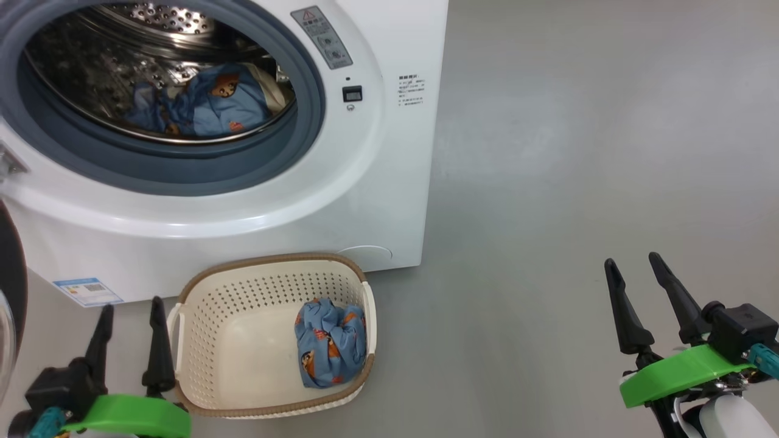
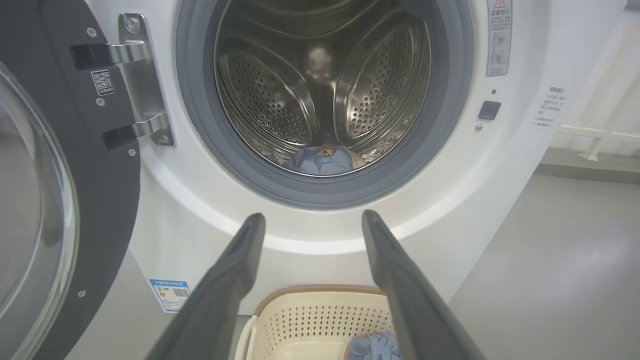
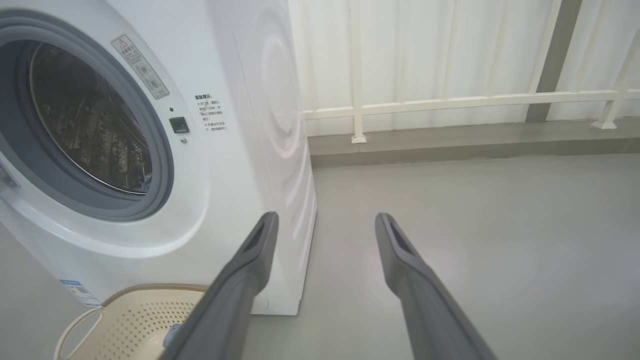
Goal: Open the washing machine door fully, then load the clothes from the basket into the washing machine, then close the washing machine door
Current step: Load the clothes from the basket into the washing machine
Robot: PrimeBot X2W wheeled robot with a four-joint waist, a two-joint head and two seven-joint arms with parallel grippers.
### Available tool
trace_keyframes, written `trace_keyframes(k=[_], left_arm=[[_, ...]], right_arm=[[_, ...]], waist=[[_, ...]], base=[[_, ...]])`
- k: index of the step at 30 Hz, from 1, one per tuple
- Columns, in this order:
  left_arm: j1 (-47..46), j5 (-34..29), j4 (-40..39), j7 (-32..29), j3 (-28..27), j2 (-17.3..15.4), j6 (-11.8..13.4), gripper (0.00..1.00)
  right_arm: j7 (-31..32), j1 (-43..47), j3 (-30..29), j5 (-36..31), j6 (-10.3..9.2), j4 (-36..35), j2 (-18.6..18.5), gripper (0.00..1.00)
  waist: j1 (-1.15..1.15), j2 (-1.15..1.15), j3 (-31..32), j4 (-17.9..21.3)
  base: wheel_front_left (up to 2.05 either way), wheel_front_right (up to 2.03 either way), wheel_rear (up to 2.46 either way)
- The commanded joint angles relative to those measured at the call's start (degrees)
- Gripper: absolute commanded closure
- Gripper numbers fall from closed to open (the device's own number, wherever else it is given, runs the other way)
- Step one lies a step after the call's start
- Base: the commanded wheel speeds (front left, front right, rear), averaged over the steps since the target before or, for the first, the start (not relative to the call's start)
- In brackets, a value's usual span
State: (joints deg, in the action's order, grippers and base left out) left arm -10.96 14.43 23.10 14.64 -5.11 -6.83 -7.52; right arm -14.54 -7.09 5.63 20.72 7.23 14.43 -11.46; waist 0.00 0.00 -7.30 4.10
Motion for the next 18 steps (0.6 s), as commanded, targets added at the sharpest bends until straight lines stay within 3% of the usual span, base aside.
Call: trace_keyframes(k=[1, 18], left_arm=[[0.25, -0.58, -2.01, 0.36, -1.63, -0.86, 0.03, 0.0], [3.33, -1.5, -4.92, 0.36, -2.51, -0.29, 0.03, 0.0]], right_arm=[[-0.46, 0.44, 0.91, 0.11, 0.25, -1.33, -1.03, 0.0], [-0.46, 1.08, 0.35, -0.12, 0.25, -1.59, -0.77, 0.0]], waist=[[0.0, 0.0, 0.49, -0.26], [0.0, 0.0, 1.04, -0.38]], base=[[0.0, 0.0, 0.0], [0.0, 0.0, 0.0]])
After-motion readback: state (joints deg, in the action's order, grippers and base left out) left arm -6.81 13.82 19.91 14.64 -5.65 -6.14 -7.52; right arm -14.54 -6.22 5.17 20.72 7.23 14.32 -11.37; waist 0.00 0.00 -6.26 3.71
